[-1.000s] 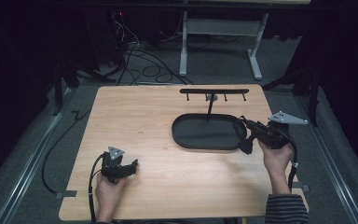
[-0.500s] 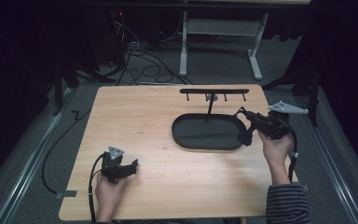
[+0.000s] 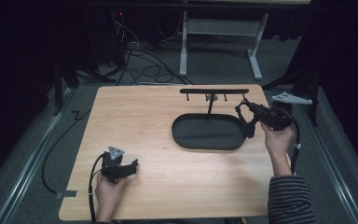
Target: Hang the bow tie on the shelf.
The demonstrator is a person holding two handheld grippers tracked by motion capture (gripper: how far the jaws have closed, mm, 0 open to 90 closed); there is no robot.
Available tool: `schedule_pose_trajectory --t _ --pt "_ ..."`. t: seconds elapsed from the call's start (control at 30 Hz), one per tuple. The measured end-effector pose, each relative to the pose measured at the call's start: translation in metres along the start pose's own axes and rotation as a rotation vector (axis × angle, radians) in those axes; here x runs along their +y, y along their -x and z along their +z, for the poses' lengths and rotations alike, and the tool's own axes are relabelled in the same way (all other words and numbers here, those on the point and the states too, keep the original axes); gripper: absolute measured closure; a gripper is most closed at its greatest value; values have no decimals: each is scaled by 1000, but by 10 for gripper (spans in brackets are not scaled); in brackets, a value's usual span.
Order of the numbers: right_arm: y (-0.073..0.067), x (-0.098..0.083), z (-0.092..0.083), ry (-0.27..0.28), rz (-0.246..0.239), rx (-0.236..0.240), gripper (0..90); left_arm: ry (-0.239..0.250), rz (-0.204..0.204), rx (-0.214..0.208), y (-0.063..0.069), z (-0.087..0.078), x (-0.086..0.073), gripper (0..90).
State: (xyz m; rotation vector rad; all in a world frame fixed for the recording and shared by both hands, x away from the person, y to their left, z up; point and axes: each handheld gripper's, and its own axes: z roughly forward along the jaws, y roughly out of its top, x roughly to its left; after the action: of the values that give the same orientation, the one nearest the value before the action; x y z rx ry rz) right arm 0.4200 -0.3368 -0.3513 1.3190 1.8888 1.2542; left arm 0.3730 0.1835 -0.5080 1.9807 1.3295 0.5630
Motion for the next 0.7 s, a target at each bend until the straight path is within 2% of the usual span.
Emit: schedule_pose_trajectory --t 0.4,0.7 --pt "4 17 9 15 7 -30 900 1 -1 -1 0 0 0 217" --pt "12 21 19 16 23 -57 900 2 -2 -1 0 0 0 217"
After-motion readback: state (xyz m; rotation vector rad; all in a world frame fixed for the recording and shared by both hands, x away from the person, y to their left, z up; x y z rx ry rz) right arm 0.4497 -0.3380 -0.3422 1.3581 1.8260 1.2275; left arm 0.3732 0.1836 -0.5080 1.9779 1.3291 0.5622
